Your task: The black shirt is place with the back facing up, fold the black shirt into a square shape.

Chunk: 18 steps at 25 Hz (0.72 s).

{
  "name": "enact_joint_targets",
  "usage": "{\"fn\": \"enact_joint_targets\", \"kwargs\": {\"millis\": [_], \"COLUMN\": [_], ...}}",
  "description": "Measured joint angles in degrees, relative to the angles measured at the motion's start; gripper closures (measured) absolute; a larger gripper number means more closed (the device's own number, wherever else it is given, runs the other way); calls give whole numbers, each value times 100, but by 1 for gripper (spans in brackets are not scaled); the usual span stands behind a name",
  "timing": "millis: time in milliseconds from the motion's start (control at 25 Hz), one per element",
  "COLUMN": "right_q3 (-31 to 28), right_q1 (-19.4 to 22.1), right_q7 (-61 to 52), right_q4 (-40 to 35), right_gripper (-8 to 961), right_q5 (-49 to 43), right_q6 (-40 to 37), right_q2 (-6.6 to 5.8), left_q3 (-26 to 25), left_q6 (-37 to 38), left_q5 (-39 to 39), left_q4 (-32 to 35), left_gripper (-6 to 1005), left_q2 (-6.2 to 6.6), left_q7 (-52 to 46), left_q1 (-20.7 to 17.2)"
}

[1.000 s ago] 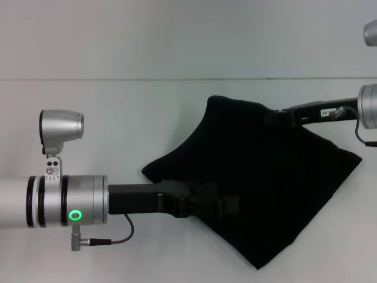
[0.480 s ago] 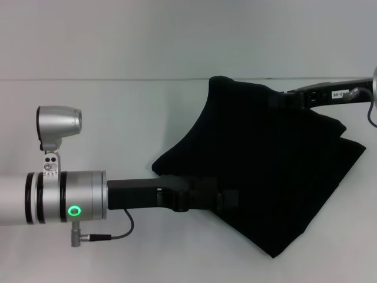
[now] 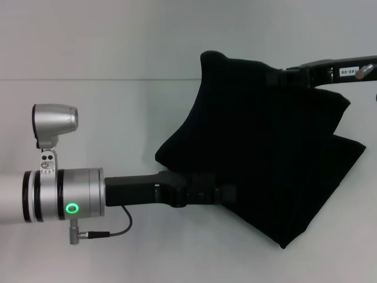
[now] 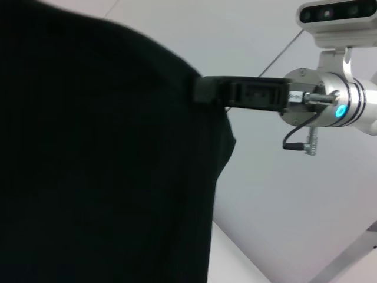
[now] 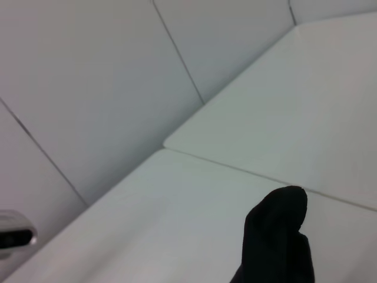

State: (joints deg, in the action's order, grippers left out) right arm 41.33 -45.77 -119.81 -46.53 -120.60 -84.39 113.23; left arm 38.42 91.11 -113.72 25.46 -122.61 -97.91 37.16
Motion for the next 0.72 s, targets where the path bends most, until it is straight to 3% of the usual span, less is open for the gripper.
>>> {"fn": "enact_joint_targets", "kwargs": {"millis": [280,720], "right_q3": [-53,8], "right_q1": [62,197], "right_q7": [-99,-104], "right_q4": [-152,220], "right_gripper": [904,903], "right_q5": [46,-600], "right_q6": [28,977], "right_q2": [-41,-71], "left_q3": [-72,-74], "left_q6": [26,6], "left_q5": [0,-4], "left_q4": [3,-29], "left_gripper": [147,151], "left_q2": [11,8], "left_q7": [0,0], "left_q1": [-24,-42]}}
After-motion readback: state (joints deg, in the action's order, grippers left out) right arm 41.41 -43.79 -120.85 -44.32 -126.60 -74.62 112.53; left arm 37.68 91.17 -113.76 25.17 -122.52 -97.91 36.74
